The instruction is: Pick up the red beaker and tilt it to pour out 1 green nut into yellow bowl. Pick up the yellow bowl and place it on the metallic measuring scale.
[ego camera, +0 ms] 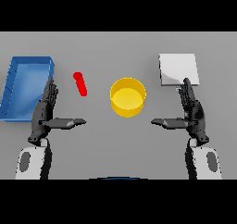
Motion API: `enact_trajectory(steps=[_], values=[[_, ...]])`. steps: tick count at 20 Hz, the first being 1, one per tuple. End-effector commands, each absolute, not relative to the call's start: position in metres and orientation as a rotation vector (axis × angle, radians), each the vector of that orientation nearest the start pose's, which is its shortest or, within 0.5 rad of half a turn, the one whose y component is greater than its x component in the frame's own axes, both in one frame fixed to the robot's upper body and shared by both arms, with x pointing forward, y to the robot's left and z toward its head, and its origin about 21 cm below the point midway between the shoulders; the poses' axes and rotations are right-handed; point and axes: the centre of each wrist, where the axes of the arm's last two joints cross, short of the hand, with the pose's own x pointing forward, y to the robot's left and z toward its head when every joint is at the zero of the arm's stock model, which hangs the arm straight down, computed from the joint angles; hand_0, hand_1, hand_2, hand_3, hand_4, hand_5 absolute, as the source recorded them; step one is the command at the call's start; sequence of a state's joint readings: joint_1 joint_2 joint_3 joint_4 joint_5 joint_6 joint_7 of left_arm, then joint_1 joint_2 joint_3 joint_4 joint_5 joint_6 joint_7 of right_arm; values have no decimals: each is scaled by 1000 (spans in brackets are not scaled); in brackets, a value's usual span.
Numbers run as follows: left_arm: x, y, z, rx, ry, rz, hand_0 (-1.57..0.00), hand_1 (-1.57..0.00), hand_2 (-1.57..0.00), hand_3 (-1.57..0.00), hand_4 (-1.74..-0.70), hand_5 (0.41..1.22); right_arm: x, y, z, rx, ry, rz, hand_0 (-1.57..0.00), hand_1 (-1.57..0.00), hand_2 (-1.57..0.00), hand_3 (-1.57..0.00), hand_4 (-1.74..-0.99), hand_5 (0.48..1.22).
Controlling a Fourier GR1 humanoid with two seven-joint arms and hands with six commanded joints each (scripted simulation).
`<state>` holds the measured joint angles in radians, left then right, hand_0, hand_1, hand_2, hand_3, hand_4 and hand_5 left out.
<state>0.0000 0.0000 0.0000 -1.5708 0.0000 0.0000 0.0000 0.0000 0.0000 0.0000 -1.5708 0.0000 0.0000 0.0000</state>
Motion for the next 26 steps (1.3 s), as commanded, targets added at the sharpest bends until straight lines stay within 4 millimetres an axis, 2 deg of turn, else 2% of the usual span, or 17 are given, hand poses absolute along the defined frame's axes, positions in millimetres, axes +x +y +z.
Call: enact_trajectory(steps=[1,6,7,9,13,15,19,26], values=[[248,228,-3,-1,-1572,1,1,1,1,1,-1202,677,249,-228,-2,-1,-1570,-1,1,1,1,1,-1177,572],[241,223,-6,1,-1573,2,1,1,1,1,-1202,677,252,-229,-3,-1,-1568,-2,1,1,1,1,-1177,572],[233,220,-3,15,-1610,-76,1,1,1,1,-1202,677,247,-235,2,-86,-1605,100,1,1,1,1,-1177,572],[228,217,7,37,-1621,-154,1,1,1,1,-1203,677,241,-238,2,-145,-1617,199,1,1,1,1,-1183,576],[224,221,13,63,-1594,-177,1,1,1,1,-1191,663,237,-239,7,-155,-1634,247,1,1,1,1,-1196,584],[217,217,12,54,-1593,-196,1,1,1,1,-1179,657,237,-237,9,-111,-1638,221,1,1,1,1,-1225,590],[224,211,11,53,-1563,-202,1,1,1,1,-1183,658,238,-239,11,-69,-1668,218,1,1,1,1,-1284,618],[272,208,-3,93,-1525,-210,1,1,1,1,-1211,659,240,-241,11,-57,-1671,221,1,1,1,1,-1292,617]])
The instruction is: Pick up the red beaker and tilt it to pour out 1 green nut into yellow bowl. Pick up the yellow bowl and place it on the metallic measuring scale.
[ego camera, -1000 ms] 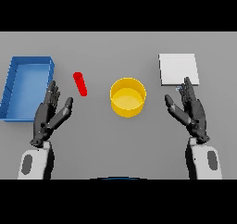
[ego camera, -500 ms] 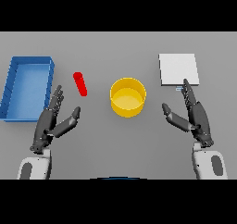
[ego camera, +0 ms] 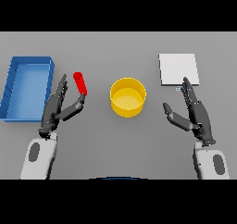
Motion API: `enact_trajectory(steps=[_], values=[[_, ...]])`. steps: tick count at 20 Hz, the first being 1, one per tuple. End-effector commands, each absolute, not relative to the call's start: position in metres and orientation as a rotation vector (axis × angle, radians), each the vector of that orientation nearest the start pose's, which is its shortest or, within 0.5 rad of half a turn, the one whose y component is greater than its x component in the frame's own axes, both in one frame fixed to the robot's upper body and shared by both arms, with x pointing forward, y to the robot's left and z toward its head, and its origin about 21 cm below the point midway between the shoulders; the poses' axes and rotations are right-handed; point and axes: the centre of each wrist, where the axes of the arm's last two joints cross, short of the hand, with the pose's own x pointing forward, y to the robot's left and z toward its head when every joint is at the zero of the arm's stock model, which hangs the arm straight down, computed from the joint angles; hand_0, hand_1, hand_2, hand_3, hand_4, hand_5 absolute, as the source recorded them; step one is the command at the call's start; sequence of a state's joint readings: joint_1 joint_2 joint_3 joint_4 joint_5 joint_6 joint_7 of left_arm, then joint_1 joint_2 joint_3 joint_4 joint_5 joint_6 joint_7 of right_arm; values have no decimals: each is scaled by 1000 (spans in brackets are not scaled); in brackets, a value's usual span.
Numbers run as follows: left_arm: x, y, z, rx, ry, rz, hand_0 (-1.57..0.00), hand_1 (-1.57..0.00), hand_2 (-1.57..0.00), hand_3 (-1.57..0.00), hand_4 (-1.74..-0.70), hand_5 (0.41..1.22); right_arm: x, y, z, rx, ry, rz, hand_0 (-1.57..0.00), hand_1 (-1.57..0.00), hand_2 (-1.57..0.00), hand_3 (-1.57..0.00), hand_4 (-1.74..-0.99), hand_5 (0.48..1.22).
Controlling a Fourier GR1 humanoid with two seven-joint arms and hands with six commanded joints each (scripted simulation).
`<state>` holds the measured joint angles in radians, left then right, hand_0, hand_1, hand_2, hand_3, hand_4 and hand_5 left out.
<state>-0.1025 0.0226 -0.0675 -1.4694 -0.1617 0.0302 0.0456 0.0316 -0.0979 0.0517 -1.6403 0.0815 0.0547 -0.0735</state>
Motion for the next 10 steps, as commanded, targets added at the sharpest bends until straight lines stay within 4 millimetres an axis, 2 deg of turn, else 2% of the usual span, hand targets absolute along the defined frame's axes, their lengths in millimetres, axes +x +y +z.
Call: enact_trajectory(steps=[1,6,8,10], values=[[279,205,-5,104,-1532,-208,1,1,1,1,-1211,654,240,-243,8,-63,-1651,221,1,1,1,1,-1292,615],[315,197,-9,98,-1543,-208,1,1,1,1,-1228,636,240,-247,10,-74,-1647,230,1,1,1,1,-1298,628],[321,197,-13,108,-1549,-221,1,1,1,1,-1225,635,240,-247,10,-86,-1652,225,1,1,1,1,-1301,631],[329,187,-15,123,-1533,-243,1,1,1,1,-1221,635,240,-246,13,-96,-1662,222,1,1,1,1,-1299,634]])
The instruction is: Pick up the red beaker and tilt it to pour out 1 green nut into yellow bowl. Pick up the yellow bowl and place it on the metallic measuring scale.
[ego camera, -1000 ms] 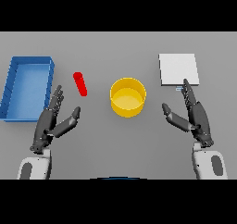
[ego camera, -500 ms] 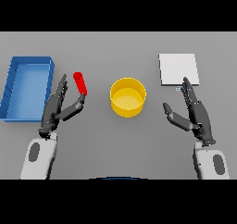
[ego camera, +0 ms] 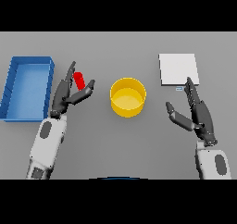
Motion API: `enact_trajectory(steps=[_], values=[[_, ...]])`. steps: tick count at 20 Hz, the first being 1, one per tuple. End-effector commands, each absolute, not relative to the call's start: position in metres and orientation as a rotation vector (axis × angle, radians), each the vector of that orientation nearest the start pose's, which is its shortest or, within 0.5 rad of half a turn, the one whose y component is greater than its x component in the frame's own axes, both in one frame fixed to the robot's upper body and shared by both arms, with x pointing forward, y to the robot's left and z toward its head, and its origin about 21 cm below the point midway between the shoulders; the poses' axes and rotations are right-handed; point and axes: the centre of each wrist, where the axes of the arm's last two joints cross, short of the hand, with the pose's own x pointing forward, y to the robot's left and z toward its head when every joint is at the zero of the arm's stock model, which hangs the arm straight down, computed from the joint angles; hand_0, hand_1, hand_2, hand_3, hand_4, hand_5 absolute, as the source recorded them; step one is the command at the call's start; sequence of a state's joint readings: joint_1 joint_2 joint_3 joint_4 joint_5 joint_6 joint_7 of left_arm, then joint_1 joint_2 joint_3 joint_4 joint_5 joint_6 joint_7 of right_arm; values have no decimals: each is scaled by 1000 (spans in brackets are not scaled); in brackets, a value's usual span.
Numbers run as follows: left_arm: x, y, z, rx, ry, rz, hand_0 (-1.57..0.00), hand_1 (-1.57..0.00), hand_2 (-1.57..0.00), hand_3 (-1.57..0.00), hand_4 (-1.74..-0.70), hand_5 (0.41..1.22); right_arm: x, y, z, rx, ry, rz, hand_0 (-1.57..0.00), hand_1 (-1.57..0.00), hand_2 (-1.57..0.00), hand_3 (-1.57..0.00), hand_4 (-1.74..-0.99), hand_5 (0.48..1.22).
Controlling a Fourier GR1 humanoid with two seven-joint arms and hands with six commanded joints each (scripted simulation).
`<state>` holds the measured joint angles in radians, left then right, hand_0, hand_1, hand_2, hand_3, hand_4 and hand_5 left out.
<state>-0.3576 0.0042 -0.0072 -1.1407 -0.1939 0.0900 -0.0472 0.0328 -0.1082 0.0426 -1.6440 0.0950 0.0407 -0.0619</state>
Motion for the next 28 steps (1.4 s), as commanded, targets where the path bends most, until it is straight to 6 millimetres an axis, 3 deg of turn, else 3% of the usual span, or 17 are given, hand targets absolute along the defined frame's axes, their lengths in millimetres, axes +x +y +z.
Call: enact_trajectory(steps=[1,9,11,12,14,16,19,23,28], values=[[334,187,-18,136,-1526,-249,1,1,1,1,-1225,639,241,-245,12,-97,-1651,221,1,1,1,1,-1303,637],[353,178,-25,116,-1563,-213,1,-6,-50,-30,-1347,726,242,-247,6,-112,-1649,217,1,1,1,1,-1301,647],[354,174,-31,102,-1558,-176,-338,-306,-322,-239,-1385,765,243,-246,10,-108,-1652,217,1,1,1,1,-1294,645],[356,171,-30,90,-1568,-153,-585,-556,-551,-416,-1416,786,243,-244,8,-115,-1644,214,1,1,1,1,-1292,645],[357,169,-31,85,-1581,-125,-940,-921,-918,-832,-1425,943,241,-248,8,-113,-1635,211,1,1,1,1,-1290,646],[360,167,-32,105,-1579,-127,-1167,-1155,-1153,-1081,-1529,1043,240,-248,13,-116,-1646,213,1,1,1,1,-1291,649],[360,166,-31,92,-1600,-150,-1364,-1358,-1357,-1176,-1621,1130,242,-242,11,-115,-1645,218,1,1,1,1,-1290,649],[360,161,-28,106,-1613,-193,-1486,-1484,-1483,-1409,-1529,1184,242,-245,9,-119,-1655,214,1,1,1,1,-1287,650],[364,162,-8,112,-1662,-200,-1543,-1542,-1542,-1518,-1502,1209,243,-243,9,-113,-1653,220,1,1,1,1,-1294,659]])
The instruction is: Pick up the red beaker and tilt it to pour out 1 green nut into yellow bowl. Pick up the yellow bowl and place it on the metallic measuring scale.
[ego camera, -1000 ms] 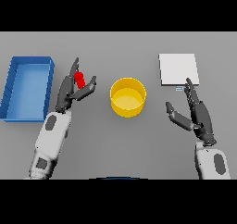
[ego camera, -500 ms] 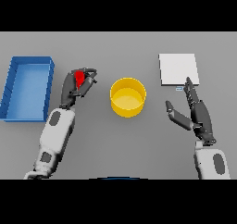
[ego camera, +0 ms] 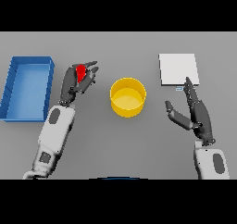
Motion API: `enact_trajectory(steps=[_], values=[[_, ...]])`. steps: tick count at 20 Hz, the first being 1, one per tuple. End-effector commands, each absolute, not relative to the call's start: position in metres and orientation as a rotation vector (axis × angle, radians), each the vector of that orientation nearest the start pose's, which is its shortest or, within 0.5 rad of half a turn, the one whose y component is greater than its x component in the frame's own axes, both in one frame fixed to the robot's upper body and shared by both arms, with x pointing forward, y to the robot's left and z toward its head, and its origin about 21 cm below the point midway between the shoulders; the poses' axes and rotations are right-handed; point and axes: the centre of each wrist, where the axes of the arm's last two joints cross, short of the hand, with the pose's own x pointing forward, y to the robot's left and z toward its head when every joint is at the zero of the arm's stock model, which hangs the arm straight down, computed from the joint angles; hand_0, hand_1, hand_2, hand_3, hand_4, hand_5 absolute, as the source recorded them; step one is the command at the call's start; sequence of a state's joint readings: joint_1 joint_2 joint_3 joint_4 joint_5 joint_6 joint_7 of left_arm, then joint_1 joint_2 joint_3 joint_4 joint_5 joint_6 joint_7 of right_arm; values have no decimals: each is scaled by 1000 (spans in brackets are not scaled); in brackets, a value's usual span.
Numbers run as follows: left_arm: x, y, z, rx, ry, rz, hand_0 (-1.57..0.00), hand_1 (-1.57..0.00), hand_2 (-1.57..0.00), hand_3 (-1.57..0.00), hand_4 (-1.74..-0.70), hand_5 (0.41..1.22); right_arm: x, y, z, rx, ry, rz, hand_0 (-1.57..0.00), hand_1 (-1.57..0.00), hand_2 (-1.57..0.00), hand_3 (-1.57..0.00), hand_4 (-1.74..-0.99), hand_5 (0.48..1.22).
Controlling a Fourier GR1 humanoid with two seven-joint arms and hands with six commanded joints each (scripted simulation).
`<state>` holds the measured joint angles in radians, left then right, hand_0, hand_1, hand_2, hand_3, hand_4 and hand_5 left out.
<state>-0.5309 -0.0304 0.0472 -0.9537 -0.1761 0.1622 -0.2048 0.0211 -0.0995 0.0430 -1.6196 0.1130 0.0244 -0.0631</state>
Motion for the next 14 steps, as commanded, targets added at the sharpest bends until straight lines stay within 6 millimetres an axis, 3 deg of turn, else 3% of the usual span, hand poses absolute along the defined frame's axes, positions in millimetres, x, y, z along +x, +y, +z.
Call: enact_trajectory(steps=[1,4,7,12,14], values=[[367,161,1,117,-1671,-209,-1549,-1548,-1548,-1529,-1500,1211,243,-244,10,-120,-1658,222,1,1,1,1,-1294,662],[367,161,23,159,-1718,-289,-1560,-1559,-1559,-1549,-1496,1216,241,-242,8,-115,-1663,237,1,1,1,1,-1289,664],[368,160,43,231,-1711,-412,-1565,-1565,-1565,-1560,-1616,1174,242,-240,13,-116,-1668,242,1,1,1,1,-1277,664],[372,161,53,281,-1692,-512,-1565,-1565,-1565,-1560,-1616,1140,237,-241,4,-114,-1643,243,1,1,1,1,-1277,679],[374,156,63,329,-1696,-611,-1567,-1567,-1567,-1564,-1661,1126,239,-241,8,-105,-1659,236,1,1,1,1,-1273,686]])
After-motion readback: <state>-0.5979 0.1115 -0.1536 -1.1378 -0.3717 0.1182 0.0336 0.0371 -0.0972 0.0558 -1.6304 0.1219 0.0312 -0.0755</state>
